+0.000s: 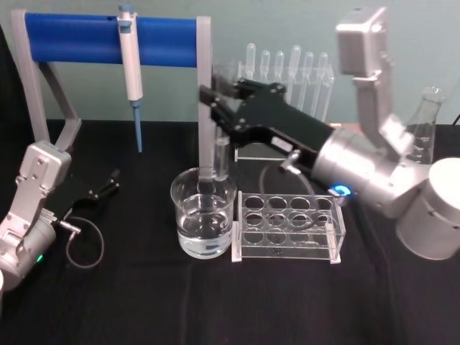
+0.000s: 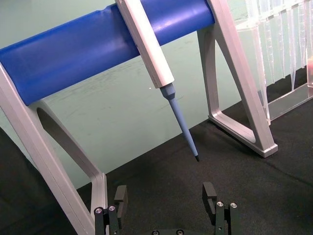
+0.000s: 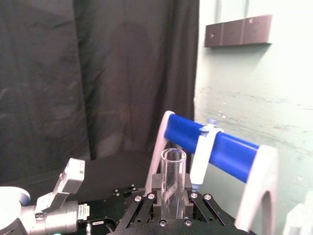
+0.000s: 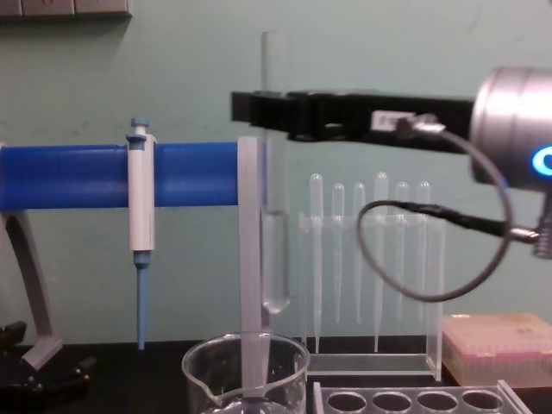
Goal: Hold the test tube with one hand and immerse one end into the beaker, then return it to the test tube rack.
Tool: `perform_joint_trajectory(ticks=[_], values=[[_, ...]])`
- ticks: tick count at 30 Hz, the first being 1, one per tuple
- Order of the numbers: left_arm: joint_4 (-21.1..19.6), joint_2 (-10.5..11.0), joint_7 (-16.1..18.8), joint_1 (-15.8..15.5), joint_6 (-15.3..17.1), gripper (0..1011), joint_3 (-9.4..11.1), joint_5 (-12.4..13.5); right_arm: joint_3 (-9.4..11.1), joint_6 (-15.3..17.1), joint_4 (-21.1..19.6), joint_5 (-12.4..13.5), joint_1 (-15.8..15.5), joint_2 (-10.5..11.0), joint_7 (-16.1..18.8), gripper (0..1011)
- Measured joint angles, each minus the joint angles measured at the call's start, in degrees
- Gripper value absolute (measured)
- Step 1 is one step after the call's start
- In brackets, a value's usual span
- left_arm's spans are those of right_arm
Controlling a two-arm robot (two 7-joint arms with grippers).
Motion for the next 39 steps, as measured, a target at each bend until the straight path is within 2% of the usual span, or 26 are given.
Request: perform_joint_trajectory(ticks=[7, 12, 18, 27, 39], values=[[0.0, 0.0, 0.0, 0.0, 0.0, 1000, 0.0, 0.0, 3.12, 0.18, -4.65, 1.17, -4.62, 4.21, -2.85, 226], [0.0, 0.0, 0.0, 0.0, 0.0, 1000, 0.0, 0.0, 4.78, -1.52, -5.28, 1.16, -7.78, 5.77, -4.1, 226], [0.0, 0.0, 0.0, 0.0, 0.0, 1000, 0.0, 0.0, 6.08, -3.02, -4.8, 0.39, -10.34, 6.65, -5.04, 226], [0.0, 0.0, 0.0, 0.0, 0.0, 1000, 0.0, 0.0, 6.7, -5.76, -2.44, -0.99, -11.85, 6.05, -5.1, 226], [0.0, 0.0, 0.0, 0.0, 0.0, 1000, 0.0, 0.0, 6.59, -8.91, 0.9, -3.03, -12.75, 3.96, -4.37, 226]])
